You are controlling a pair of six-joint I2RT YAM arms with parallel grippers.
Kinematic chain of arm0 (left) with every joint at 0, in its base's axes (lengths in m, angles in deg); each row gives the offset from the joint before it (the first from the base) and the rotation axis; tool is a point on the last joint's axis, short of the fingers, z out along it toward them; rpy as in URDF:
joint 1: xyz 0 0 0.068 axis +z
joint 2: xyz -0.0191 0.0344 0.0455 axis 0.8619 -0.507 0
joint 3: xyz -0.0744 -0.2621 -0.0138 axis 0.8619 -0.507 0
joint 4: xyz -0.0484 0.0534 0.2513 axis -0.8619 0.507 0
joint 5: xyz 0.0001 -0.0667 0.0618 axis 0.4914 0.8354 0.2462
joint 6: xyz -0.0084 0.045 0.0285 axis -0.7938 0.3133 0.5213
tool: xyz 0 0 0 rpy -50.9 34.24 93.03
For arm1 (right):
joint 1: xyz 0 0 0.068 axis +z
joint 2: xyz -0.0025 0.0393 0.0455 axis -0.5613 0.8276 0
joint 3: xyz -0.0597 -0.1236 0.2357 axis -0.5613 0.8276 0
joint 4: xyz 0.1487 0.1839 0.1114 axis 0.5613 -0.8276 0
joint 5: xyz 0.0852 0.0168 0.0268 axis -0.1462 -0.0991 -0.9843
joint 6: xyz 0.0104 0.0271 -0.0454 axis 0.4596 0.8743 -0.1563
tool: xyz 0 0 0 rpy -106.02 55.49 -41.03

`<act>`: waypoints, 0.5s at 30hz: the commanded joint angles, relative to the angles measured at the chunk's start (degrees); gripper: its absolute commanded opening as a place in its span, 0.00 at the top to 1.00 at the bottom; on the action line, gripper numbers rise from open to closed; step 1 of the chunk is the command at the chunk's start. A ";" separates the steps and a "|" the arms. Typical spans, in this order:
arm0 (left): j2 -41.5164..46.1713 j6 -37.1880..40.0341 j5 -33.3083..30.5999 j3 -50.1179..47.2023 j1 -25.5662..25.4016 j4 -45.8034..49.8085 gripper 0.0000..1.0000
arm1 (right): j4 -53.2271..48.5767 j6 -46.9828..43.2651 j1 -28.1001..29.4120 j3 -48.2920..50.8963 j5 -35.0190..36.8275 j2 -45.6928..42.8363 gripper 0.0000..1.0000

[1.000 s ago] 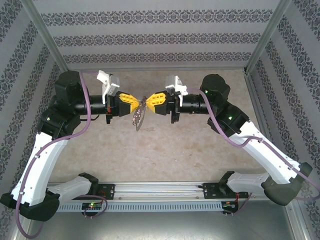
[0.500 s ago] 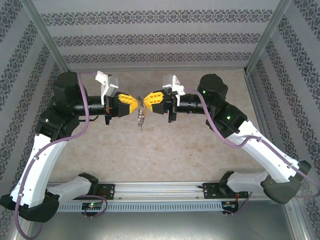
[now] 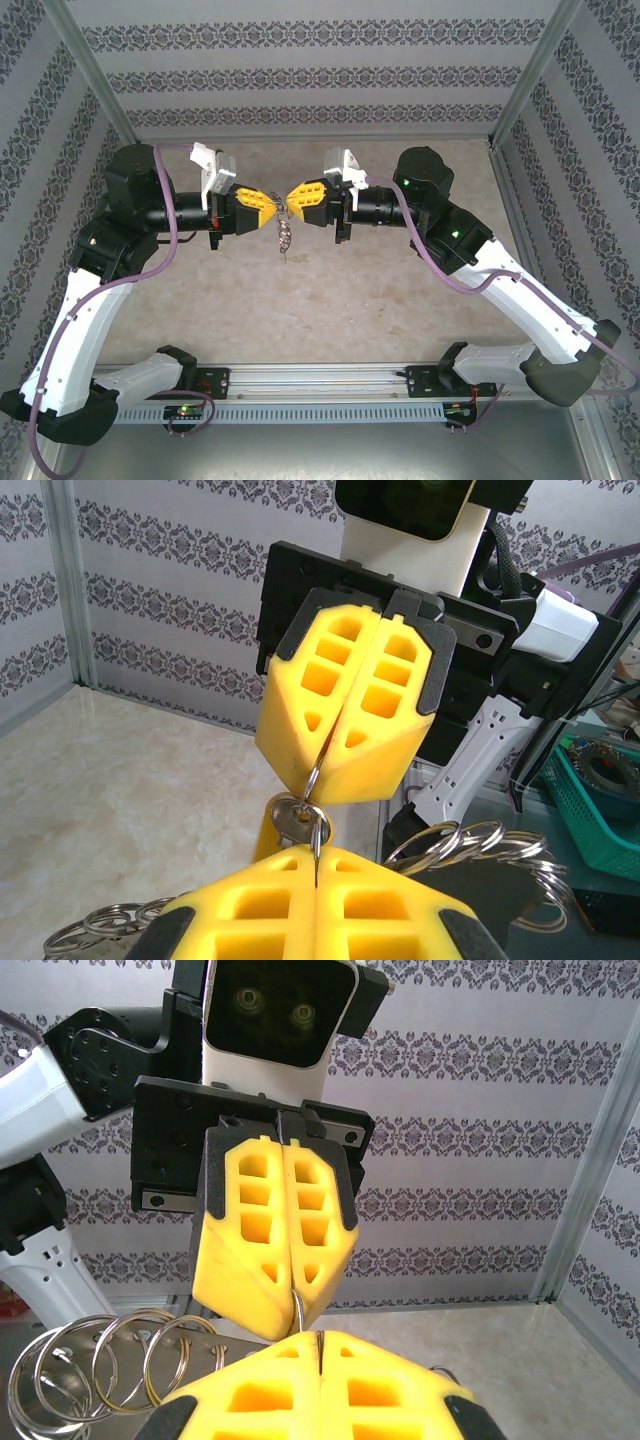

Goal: Put the keys on the keyring

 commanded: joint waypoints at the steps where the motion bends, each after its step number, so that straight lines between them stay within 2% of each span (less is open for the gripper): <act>1: 0.56 1.05 1.00 0.55 0.46 -0.31 1.00 | 0.68 -0.65 0.67 -1.98 -0.56 -0.30 1.00; 15: 0.19 1.65 0.68 1.25 0.43 0.64 1.00 | 0.84 -0.22 1.13 -2.52 -1.58 0.49 1.00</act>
